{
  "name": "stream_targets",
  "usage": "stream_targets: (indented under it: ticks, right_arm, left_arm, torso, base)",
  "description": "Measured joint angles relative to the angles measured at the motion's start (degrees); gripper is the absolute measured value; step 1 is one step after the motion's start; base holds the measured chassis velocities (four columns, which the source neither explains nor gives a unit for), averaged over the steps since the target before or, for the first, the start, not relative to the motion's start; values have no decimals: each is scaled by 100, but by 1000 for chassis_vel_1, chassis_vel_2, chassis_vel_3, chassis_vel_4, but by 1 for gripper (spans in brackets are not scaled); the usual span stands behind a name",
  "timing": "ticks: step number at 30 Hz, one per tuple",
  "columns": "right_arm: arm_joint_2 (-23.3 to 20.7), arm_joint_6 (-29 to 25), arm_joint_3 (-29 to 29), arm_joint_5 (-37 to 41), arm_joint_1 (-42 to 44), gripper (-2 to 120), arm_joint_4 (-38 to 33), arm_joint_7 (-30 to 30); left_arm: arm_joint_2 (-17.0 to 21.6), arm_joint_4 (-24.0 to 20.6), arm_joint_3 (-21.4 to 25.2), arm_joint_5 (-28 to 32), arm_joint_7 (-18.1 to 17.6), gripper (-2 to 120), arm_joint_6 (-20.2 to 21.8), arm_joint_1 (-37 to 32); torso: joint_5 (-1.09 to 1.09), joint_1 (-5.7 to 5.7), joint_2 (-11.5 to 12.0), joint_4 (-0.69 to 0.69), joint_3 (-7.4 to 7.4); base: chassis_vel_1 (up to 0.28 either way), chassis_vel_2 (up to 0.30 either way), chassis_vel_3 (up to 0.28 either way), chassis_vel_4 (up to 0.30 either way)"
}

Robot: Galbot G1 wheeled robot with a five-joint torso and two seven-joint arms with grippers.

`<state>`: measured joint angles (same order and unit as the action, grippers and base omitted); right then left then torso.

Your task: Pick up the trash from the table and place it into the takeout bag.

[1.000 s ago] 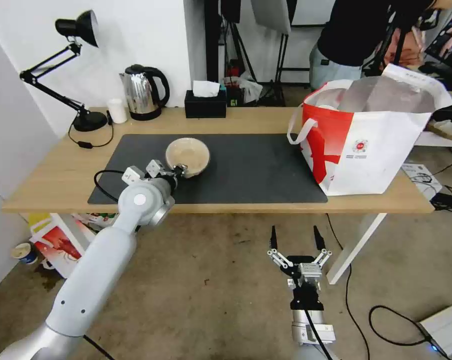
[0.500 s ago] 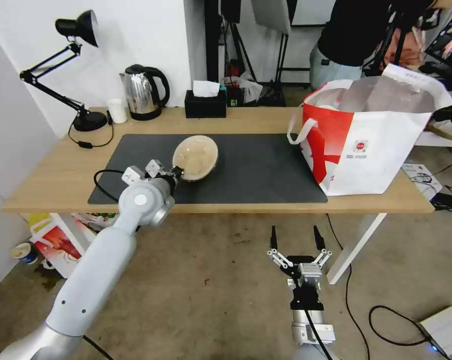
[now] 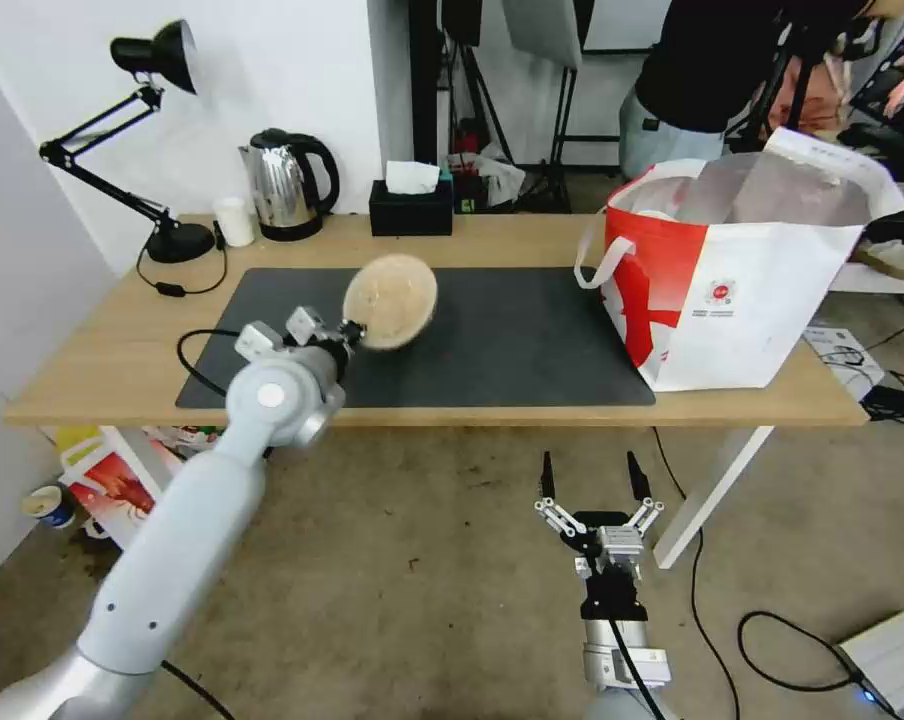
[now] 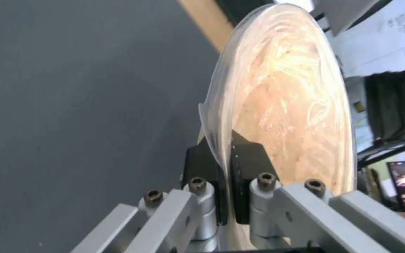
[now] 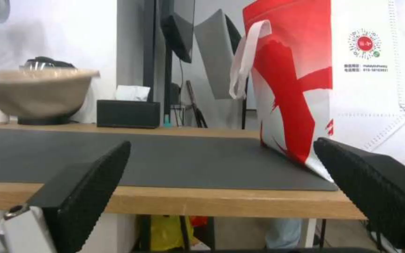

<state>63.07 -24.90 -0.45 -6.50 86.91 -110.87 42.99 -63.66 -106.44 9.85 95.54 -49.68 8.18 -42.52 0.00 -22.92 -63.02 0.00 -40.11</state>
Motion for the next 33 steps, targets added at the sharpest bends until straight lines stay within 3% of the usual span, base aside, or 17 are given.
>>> stream_targets:
  ticks: [7,12,17,18,20,27,33]
  right_arm:
    - [0,0,0,0,0,100,0,0]
    - [0,0,0,0,0,100,0,0]
    - [0,0,0,0,0,100,0,0]
    - [0,0,-1,0,0,100,0,0]
    - [0,0,0,0,0,100,0,0]
    - [0,0,0,0,0,100,0,0]
    - [0,0,0,0,0,100,0,0]
  left_arm:
    - [495,-566,184,409,-137,1,-65,221]
    - [750,-666,112,694,-110,1,-73,633]
    - [863,-543,-111,850,-46,1,-76,1096]
    - [898,-345,-415,1054,-22,1,-76,1687]
    - [877,-260,-532,1093,-20,1,-76,1890]
    - [647,158,-1038,1141,-18,1,-71,2584]
    - [274,806,-1593,1204,5,1,-62,3387]
  torso:
    - [-1,0,0,1,0]
    - [-1,0,0,1,0]
    - [-1,0,0,0,0]
    - [0,0,0,0,0]
    - [1,0,0,0,0]
    - [1,0,-1,-1,0]
    - [-1,-1,-1,1,0]
  base:
    - [0,0,0,0]
    - [0,0,0,0]
    - [0,0,0,0]
    - [0,0,0,0]
    - [0,0,0,0]
    - [0,0,0,0]
    - [0,0,0,0]
